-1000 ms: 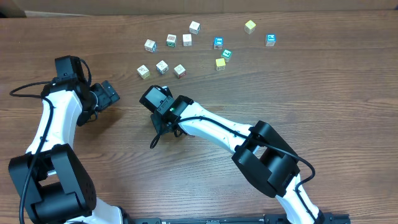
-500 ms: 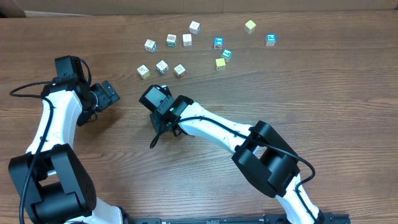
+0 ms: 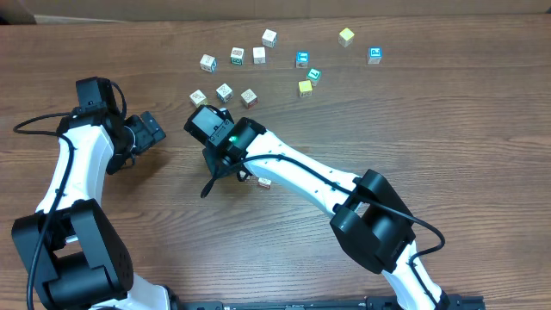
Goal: Form a circle
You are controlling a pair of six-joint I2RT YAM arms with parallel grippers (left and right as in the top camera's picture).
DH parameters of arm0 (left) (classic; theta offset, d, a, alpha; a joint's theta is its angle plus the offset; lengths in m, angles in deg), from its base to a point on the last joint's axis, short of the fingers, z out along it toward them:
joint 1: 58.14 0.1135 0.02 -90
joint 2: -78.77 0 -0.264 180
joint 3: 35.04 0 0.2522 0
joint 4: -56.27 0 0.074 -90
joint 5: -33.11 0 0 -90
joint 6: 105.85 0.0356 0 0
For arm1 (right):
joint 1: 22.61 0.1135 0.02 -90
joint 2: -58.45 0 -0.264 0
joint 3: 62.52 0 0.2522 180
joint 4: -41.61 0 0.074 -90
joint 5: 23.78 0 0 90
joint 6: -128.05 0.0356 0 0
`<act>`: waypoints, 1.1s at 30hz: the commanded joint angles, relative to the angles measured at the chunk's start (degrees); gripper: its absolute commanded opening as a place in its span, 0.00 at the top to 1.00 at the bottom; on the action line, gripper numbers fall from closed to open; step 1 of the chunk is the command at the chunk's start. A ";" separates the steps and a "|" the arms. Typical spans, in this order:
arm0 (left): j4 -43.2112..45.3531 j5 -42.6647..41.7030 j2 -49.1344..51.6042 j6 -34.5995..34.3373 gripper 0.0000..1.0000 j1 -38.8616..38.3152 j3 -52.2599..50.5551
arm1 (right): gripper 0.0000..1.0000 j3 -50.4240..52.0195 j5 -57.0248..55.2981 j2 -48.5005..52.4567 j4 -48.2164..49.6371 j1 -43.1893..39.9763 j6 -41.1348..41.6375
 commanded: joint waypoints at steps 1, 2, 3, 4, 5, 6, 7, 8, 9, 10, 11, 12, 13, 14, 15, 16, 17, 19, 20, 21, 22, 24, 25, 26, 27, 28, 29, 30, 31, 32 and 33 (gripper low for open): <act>-0.02 -0.46 0.37 -0.35 0.00 -0.07 0.20 | 0.93 -1.64 -0.44 -2.21 -3.76 -0.90 0.20; 0.00 -0.46 0.37 -0.35 0.01 -0.07 0.20 | 0.94 -1.62 -0.44 -2.21 -5.16 -1.09 0.22; -0.02 -0.44 0.37 -0.35 0.00 -0.04 0.20 | 0.95 -1.57 -0.42 -2.21 -6.82 -1.31 0.22; -0.02 -0.46 0.37 -0.35 0.01 -0.07 0.20 | 0.96 -1.57 -0.42 -2.21 -8.13 -1.40 0.22; -0.02 -0.46 0.37 -0.35 0.01 -0.07 0.20 | 0.95 -1.57 -0.42 -2.21 -9.60 -1.40 0.22; -0.02 -0.46 0.37 -0.35 0.01 -0.07 0.20 | 0.95 -1.57 -0.42 -2.21 -10.69 -1.40 0.22; -0.02 -0.44 0.37 -0.35 0.01 -0.07 0.22 | 0.95 -1.57 -0.42 -2.21 -12.41 -1.40 0.22; -0.02 -0.46 0.37 -0.35 0.00 -0.07 0.20 | 0.95 -1.57 -0.42 -2.21 -13.22 -1.40 0.22; -0.02 -0.46 0.37 -0.35 0.00 -0.07 0.20 | 0.95 -1.57 -0.42 -2.21 -13.81 -1.40 0.22; -0.02 -0.44 0.37 -0.35 0.00 -0.07 0.20 | 0.95 -1.57 -0.39 -2.21 -14.23 -1.40 0.24; -0.02 -0.46 0.37 -0.35 0.00 -0.07 0.20 | 0.95 -1.57 -0.39 -2.21 -14.49 -1.40 0.24; -0.02 -0.46 0.37 -0.35 0.00 -0.07 0.20 | 0.95 -1.51 -0.20 -2.21 -14.58 -1.40 0.24; 0.00 -0.44 0.37 -0.35 0.00 -0.07 0.20 | 0.95 -1.29 0.33 -2.21 -14.43 -1.40 0.24; -0.02 -0.46 0.37 -0.35 0.00 -0.04 0.20 | 0.95 -1.05 1.36 -2.21 -14.10 -1.40 0.24; -0.02 -0.44 0.37 -0.35 0.01 -0.07 0.20 | 0.95 -0.72 2.19 -2.21 -13.75 -1.40 0.22; 0.00 -0.46 0.37 -0.35 0.01 -0.07 0.20 | 0.95 -0.31 2.71 -2.21 -13.33 -1.40 0.22; -0.02 -0.44 0.37 -0.35 0.01 -0.07 0.20 | 0.95 0.24 2.89 -2.21 -12.83 -1.40 0.22; -0.02 -0.46 0.37 -0.35 0.01 -0.07 0.20 | 0.94 0.94 2.86 -2.16 -12.20 -1.40 0.22; -0.02 -0.46 0.37 -0.35 0.00 -0.07 0.20 | 0.92 1.18 2.86 -2.14 -11.82 -1.40 0.20; -0.02 -0.46 0.37 -0.35 0.00 -0.04 0.22 | 0.91 1.31 2.86 -2.14 -11.54 -1.40 0.20; 0.00 -0.44 0.37 -0.35 0.00 -0.04 0.20 | 0.90 1.33 2.86 -2.14 -11.43 -1.40 0.22; 0.00 -0.46 0.37 -0.35 0.01 -0.07 0.20 | 0.90 1.33 2.89 -2.14 -11.43 -1.40 0.22; -0.04 -0.46 0.37 -0.35 0.00 -0.07 0.20 | 0.89 1.38 2.97 -2.14 -11.45 -1.40 0.22; 0.00 -0.44 0.37 -0.35 0.00 -0.07 0.20 | 0.87 1.38 3.10 -2.14 -11.45 -1.40 0.22; 0.00 -0.44 0.37 -0.35 0.00 -0.04 0.20 | 0.86 1.38 3.10 -2.14 -11.45 -1.40 0.22; -0.02 -0.46 0.37 -0.35 0.00 -0.04 0.20 | 0.84 1.38 3.10 -2.14 -11.45 -1.40 0.22; -0.02 -0.46 0.37 -0.37 0.00 -0.07 0.20 | 0.83 1.38 3.10 -2.14 -11.45 -1.40 0.22; -0.02 -0.46 0.37 -0.35 0.00 -0.07 0.20 | 0.83 1.38 3.10 -2.14 -11.47 -1.40 0.22; -0.02 -0.44 0.37 -0.35 0.00 -0.07 0.20 | 0.83 1.38 3.10 -2.14 -11.52 -1.40 0.26; -0.02 -0.46 0.37 -0.35 0.00 -0.07 0.20 | 0.83 1.38 3.08 -2.14 -11.63 -1.40 1.01; -0.02 -0.46 0.37 -0.35 0.00 -0.07 0.20 | 0.83 1.38 3.08 -2.14 -11.65 -1.40 1.92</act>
